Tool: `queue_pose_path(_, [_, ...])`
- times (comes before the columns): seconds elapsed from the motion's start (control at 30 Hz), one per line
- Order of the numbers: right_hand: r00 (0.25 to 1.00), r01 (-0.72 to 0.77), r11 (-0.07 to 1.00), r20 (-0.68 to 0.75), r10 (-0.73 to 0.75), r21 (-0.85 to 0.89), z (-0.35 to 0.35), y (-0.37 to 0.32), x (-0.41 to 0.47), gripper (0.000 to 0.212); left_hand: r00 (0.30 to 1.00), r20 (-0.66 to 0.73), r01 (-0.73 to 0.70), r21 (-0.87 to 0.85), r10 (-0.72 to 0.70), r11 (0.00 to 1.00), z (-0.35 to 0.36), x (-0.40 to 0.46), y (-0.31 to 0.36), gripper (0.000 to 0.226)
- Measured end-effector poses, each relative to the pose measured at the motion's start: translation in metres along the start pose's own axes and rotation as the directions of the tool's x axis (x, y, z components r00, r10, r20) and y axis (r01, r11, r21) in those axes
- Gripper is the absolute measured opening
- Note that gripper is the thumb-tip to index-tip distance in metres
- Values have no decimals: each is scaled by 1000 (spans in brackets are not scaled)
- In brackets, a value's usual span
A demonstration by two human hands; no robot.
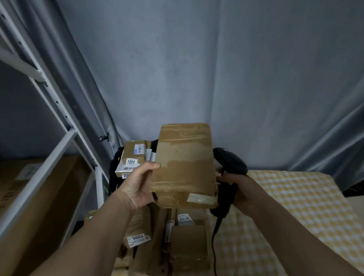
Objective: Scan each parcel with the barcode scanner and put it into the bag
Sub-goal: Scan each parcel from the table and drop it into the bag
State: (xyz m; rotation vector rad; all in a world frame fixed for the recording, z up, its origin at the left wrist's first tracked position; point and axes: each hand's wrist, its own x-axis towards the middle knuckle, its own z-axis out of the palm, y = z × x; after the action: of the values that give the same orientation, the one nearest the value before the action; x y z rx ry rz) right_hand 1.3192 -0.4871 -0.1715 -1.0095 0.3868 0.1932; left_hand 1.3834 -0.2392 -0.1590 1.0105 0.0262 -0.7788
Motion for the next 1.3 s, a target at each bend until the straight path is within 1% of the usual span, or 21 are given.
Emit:
queue_pose_path(0.07, [999, 26, 999, -21, -27, -25, 7, -1, 1, 15, 1000, 0, -10, -10, 10, 1000, -1, -3, 7, 39])
queue_pose_path(0.1, [998, 44, 998, -46, -46, -46, 11, -2, 1, 15, 999, -40, -2, 24, 3, 1000, -2, -3, 10, 32])
queue_pose_path(0.13, [995, 63, 996, -74, -68, -70, 14, -2, 0, 16, 996, -91, 5, 95, 4, 995, -1, -3, 13, 35])
queue_pose_path(0.17, [991, 82, 993, -99, -90, -90, 18, -3, 0, 18, 989, -149, 6, 190, 23, 982, -2, -1, 15, 44])
queue_pose_path(0.27, [983, 128, 981, -112, -145, -147, 32, -4, -3, 25, 948, -299, 32, 429, 108, 903, 0, 4, 19, 68])
queue_pose_path(0.33, [982, 133, 972, -109, -156, -193, 42, -5, -5, 30, 923, -360, 58, 474, 134, 878, 1, 7, 20, 79])
queue_pose_path(0.37, [982, 132, 966, -105, -158, -222, 46, -6, -6, 31, 921, -365, 54, 462, 134, 885, 5, 6, 21, 75])
queue_pose_path(0.43, [982, 138, 950, -84, -167, -279, 54, -8, -9, 31, 933, -342, 55, 436, 109, 898, 10, 2, 24, 48])
queue_pose_path(0.47, [982, 145, 944, -75, -174, -298, 57, -9, -10, 30, 946, -314, 64, 427, 81, 902, 10, -1, 25, 50])
queue_pose_path(0.53, [978, 164, 930, -66, -196, -328, 62, -10, -12, 27, 969, -246, 80, 453, 39, 888, 3, -4, 26, 88])
queue_pose_path(0.57, [976, 173, 923, -66, -207, -342, 64, -11, -13, 25, 973, -229, 84, 483, 34, 872, 0, -5, 26, 102])
queue_pose_path(0.6, [974, 178, 918, -68, -215, -355, 65, -11, -14, 24, 976, -214, 81, 504, 34, 860, -1, -5, 26, 110])
queue_pose_path(0.67, [971, 178, 902, -78, -226, -394, 68, -11, -15, 23, 977, -209, 78, 507, 34, 858, -4, -5, 27, 114])
queue_pose_path(0.73, [968, 168, 863, -84, -235, -476, 69, -12, -17, 23, 978, -201, 65, 514, 47, 855, -8, -6, 34, 115])
queue_pose_path(0.8, [967, 166, 797, -62, -246, -581, 70, -17, -21, 21, 982, -180, 59, 585, 59, 809, -11, -11, 49, 120])
queue_pose_path(0.9, [955, 211, 663, 8, -296, -719, 74, -26, -30, 16, 981, -184, 85, 707, 67, 702, -16, -22, 80, 120])
queue_pose_path(1.0, [946, 288, 564, 138, -293, -774, 85, -32, -42, 11, 982, -180, 106, 769, 56, 630, -22, -32, 109, 113])
queue_pose_path(1.1, [933, 353, 528, 253, -254, -773, 99, -29, -54, 13, 980, -189, 124, 812, 56, 571, -21, -42, 128, 94])
queue_pose_path(1.13, [933, 356, 519, 261, -248, -777, 103, -27, -56, 13, 980, -190, 129, 829, 58, 544, -21, -44, 132, 94])
queue_pose_path(1.2, [933, 353, 502, 254, -257, -790, 108, -24, -59, 12, 980, -190, 134, 860, 66, 493, -24, -47, 139, 101])
queue_pose_path(1.3, [932, 345, 503, 227, -282, -792, 113, -22, -63, 10, 981, -182, 129, 873, 69, 469, -31, -50, 144, 107])
